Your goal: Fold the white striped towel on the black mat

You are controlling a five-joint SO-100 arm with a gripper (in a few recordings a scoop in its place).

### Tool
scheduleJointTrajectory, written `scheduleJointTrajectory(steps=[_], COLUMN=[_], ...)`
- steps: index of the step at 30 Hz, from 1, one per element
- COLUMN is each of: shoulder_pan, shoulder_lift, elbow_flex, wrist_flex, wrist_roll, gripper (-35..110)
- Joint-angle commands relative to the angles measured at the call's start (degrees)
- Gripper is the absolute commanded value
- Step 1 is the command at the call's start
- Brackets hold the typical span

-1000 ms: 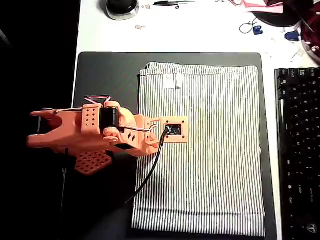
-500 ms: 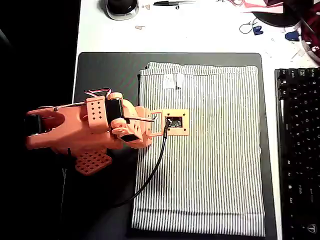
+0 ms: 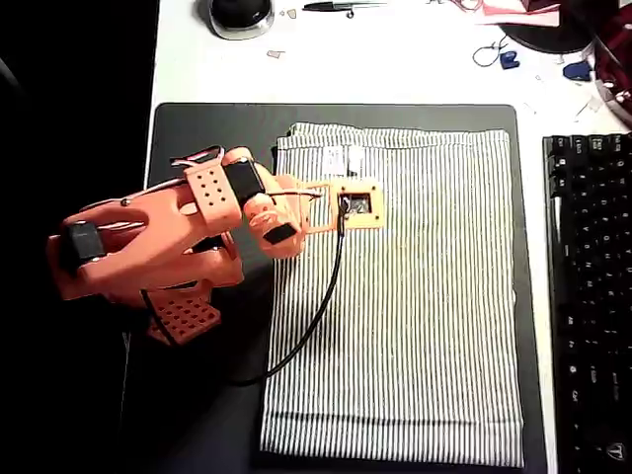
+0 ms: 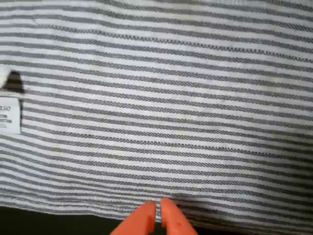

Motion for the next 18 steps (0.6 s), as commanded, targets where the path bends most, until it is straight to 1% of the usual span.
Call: scheduleJointTrajectory(steps=[1, 12, 18], shoulder_pan=[-1.7, -11.2, -15.2], shoulder_lift=[-2.3, -15.7, -23.1], elbow_flex=[-4.0, -18.3, -25.8], wrist_flex=[-1.5, -3.3, -4.0], wrist_roll=[1.0, 9.2, 11.5], gripper=[0, 0, 0])
